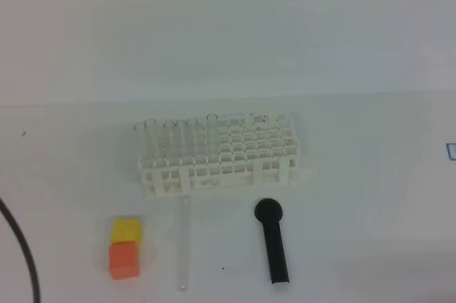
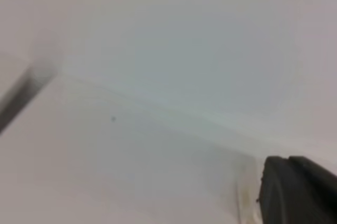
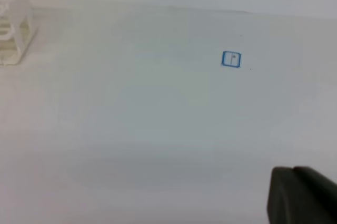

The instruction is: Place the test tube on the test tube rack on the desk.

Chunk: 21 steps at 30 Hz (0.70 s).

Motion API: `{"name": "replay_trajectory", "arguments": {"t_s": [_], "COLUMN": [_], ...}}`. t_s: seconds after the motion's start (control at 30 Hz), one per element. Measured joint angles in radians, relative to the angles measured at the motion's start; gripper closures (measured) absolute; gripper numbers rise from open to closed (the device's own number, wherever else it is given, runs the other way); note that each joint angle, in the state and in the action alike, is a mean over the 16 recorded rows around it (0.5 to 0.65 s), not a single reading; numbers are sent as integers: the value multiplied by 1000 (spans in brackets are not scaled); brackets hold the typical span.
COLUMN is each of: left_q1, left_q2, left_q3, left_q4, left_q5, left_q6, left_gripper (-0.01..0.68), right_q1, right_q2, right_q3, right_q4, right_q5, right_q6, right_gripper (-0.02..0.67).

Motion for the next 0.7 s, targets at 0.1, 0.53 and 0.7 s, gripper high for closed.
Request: {"name": "replay_trajectory", "arguments": {"t_s": [0.1,0.53,0.7], "left_q1": [-71,-445,-531], "left_q2": [80,437,679], "left_q3": [-25,-93,-189], "left_q4": [-55,-336,-387], "left_q5": [44,175,250], "left_q6": [115,322,292], "left_gripper": [674,674,674], "right_q1": [0,0,0], "right_q2": [0,0,0], "right_q3": [0,0,0], "right_q4": [0,0,0], "right_q5": [0,0,0], "right_q6": [0,0,0], "right_gripper": [650,650,650]}}
